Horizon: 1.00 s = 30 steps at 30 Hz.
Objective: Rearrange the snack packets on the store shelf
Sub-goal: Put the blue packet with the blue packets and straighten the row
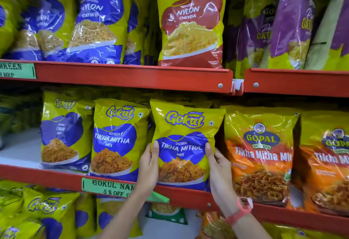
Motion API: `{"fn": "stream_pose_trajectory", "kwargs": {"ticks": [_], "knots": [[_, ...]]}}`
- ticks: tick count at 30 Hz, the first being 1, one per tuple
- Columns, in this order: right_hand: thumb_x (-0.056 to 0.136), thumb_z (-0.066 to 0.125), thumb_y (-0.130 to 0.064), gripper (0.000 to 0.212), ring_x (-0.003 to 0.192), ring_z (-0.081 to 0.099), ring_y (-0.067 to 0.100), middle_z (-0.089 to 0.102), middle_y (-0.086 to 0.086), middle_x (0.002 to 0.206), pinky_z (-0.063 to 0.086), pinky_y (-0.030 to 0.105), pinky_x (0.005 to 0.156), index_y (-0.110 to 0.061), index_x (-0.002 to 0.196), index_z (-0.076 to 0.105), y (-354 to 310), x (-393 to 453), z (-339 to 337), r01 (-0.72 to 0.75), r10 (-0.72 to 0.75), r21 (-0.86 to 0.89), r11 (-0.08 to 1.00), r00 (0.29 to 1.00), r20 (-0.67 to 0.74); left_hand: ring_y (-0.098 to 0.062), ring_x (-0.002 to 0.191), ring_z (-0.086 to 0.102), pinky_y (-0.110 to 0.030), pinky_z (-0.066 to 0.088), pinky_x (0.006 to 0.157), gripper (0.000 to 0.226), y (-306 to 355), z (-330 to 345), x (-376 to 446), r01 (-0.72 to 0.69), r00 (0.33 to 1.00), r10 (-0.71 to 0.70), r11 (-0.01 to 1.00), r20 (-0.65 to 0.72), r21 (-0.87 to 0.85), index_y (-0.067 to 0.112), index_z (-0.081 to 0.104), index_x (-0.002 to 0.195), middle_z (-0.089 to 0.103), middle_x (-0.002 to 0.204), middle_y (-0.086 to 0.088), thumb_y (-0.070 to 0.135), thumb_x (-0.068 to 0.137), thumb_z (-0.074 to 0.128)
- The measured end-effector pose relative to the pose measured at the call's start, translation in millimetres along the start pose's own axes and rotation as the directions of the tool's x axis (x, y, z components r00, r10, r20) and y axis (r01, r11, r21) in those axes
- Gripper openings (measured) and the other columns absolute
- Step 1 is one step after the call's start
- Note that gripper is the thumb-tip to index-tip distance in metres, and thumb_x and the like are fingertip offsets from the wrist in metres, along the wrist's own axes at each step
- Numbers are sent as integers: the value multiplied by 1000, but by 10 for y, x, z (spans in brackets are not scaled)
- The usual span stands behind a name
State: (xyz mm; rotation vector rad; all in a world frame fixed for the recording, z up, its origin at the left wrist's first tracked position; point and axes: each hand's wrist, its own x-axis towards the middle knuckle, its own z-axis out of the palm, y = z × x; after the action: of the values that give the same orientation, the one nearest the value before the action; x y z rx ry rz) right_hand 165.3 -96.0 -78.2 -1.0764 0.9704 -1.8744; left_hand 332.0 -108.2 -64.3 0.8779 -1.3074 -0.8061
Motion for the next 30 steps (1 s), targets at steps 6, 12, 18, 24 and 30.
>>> {"fn": "stream_pose_trajectory", "kwargs": {"ticks": [6, 12, 18, 24, 30], "knots": [[79, 69, -45, 65, 118, 64, -2, 70, -9, 128, 51, 16, 99, -19, 138, 58, -534, 171, 150, 115, -115, -17, 993, 993, 5, -6, 133, 45, -25, 32, 110, 59, 263, 29, 237, -28, 997, 21, 995, -73, -91, 16, 50, 137, 53, 139, 11, 53, 93, 38], [71, 77, -39, 72, 108, 70, 1, 74, -3, 118, 51, 27, 102, -7, 134, 62, -808, -8, 226, 143, -129, 90, 986, 980, -151, -13, 97, 55, -37, 46, 94, 26, 544, 29, 367, -153, 969, 92, 953, -229, -263, 19, 69, 99, 62, 102, 0, 39, 94, 53], [77, 79, -16, 28, 73, 76, 7, 82, -1, 83, 62, 21, 71, -5, 102, 75, -919, -70, 109, 164, -123, 210, 964, 973, -195, -3, 72, 54, -17, 48, 71, 13, 620, -36, 285, -229, 920, 71, 895, -384, -383, 21, 67, 77, 67, 68, 15, 22, 89, 63], [93, 68, -16, 14, 99, 72, 11, 79, -10, 99, 52, 44, 106, -20, 106, 73, -768, 140, 179, 298, -307, -75, 952, 923, -231, 8, 89, 62, -23, 47, 86, 16, 602, 15, 394, -272, 902, 205, 953, -380, -132, 20, 66, 104, 72, 97, 15, 24, 96, 54], [107, 32, -34, 67, 159, -1, 22, 0, 8, 172, 7, 43, 129, -6, 161, 3, 57, -106, 207, 708, -742, -699, -101, 415, 527, -20, 153, 3, -43, -1, 123, 60, -113, 80, 113, -590, 680, 726, 461, 100, 663, 13, 8, 154, 2, 165, -3, 35, 101, 24]]}}
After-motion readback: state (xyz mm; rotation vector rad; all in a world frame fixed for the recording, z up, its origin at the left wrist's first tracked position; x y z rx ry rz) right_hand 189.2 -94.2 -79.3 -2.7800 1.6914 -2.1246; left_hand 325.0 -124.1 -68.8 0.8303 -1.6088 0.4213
